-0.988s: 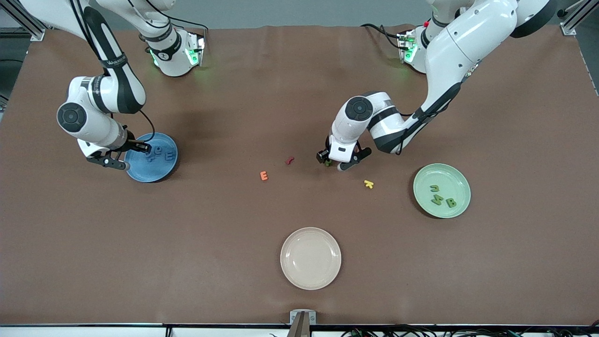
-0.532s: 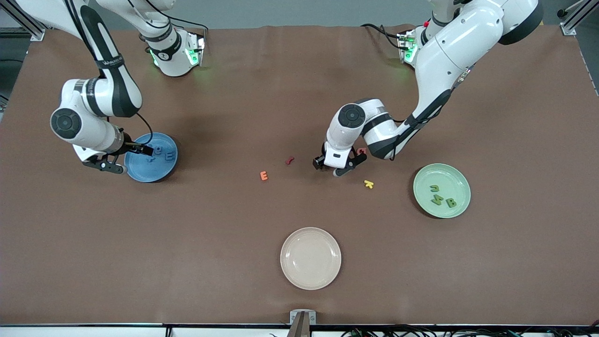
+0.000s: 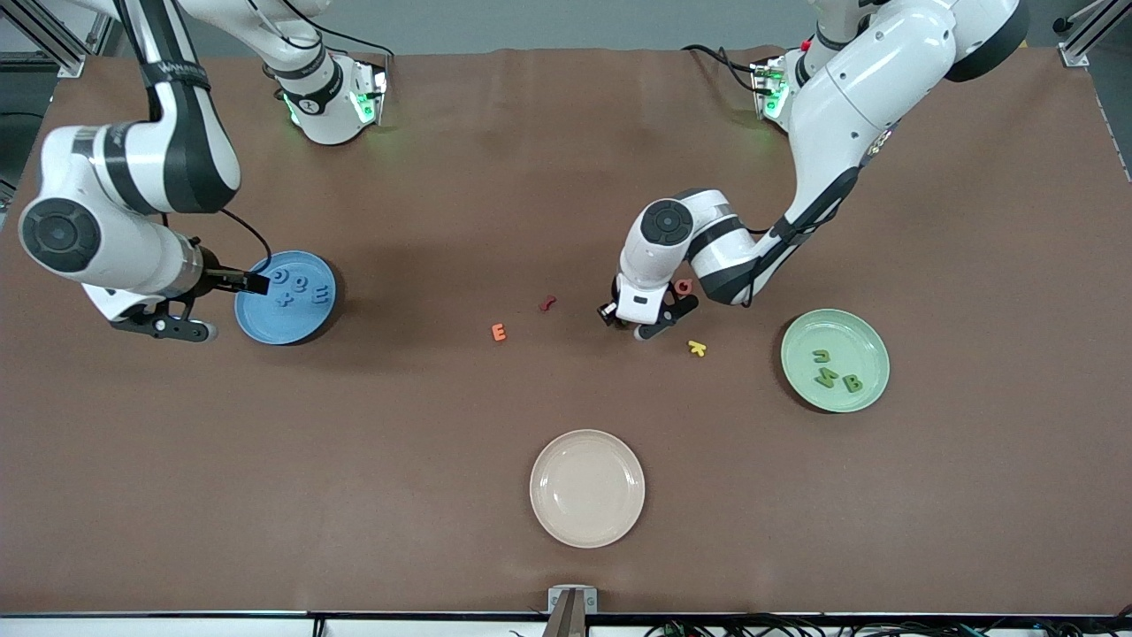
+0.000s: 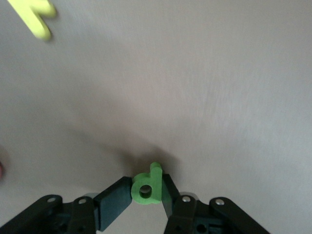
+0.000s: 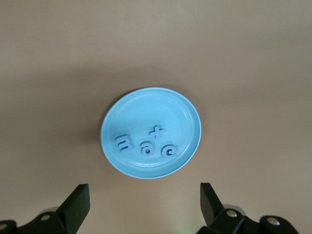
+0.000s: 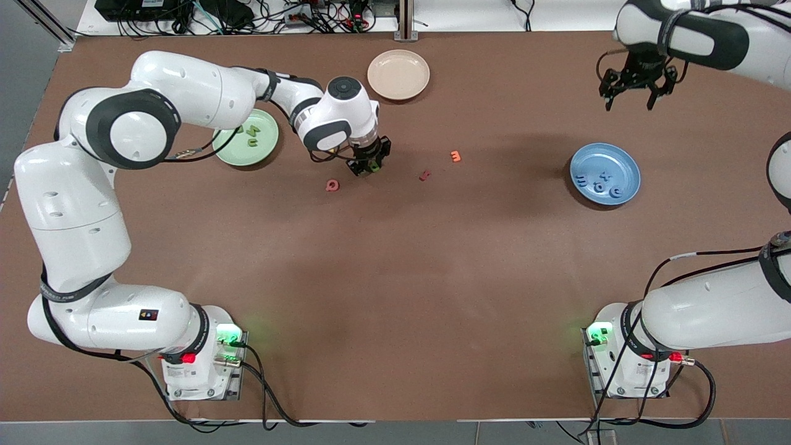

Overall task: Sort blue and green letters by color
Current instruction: 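Place the green d on the green plate while the right gripper retracts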

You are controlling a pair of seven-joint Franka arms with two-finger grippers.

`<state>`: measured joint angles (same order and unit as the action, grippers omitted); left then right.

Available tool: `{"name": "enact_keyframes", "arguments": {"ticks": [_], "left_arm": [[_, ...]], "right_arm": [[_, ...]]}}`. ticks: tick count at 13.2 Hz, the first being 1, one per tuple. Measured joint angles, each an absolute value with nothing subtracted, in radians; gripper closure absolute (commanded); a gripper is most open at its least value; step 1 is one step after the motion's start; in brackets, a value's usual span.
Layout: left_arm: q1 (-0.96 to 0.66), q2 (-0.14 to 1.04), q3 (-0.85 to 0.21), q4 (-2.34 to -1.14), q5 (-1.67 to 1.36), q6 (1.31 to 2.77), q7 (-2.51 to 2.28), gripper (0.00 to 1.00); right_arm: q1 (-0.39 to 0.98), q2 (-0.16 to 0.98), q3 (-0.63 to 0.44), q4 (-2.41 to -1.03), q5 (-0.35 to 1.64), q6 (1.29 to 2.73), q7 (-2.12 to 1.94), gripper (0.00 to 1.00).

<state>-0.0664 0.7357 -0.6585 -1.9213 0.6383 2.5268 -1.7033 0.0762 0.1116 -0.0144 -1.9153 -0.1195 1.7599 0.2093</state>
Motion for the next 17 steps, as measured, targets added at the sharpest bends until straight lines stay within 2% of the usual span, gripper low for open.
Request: {"name": "enact_keyframes", "arguments": {"ticks": [3, 5, 9, 12, 14, 15, 16, 17], "left_arm": [[0.002, 0.657, -0.674, -1.911, 0.642, 2.462, -1.674, 1.0], [0.093, 0.613, -0.72, -1.913, 0.642, 2.387, -1.603, 1.0], [0.398, 0.586, -0.85, -1.95, 0.642, 2.218, -1.332, 1.0], [0.61, 0.586, -0.901, -2.016, 0.643, 2.193, -1.153, 0.99], [0.69, 0.586, -0.903, -2.061, 0.643, 2.194, -1.087, 0.97], [0.714, 0.586, -0.904, -2.075, 0.643, 2.194, -1.068, 0.9], [0.731, 0.586, -0.904, -2.083, 0.643, 2.194, -1.055, 0.75], [0.743, 0.586, -0.904, -2.085, 0.646, 2.194, -1.044, 0.49]], "right_arm": [[0.073, 0.111, -0.021, -1.757, -0.113, 1.662, 0.08, 0.0], [0.038, 0.112, -0.026, -1.69, -0.068, 1.647, 0.033, 0.0], [-0.031, 0.131, -0.033, -1.63, -0.021, 1.646, -0.003, 0.0], [-0.03, 0.186, -0.029, -1.566, -0.021, 1.65, -0.004, 0.0], [-0.031, 0.204, -0.03, -1.528, -0.021, 1.648, -0.004, 0.0], [-0.033, 0.206, -0.031, -1.52, -0.021, 1.647, -0.003, 0.0], [-0.034, 0.206, -0.032, -1.515, -0.021, 1.646, -0.003, 0.0], [-0.035, 0.206, -0.032, -1.513, -0.021, 1.644, -0.003, 0.0]]}}
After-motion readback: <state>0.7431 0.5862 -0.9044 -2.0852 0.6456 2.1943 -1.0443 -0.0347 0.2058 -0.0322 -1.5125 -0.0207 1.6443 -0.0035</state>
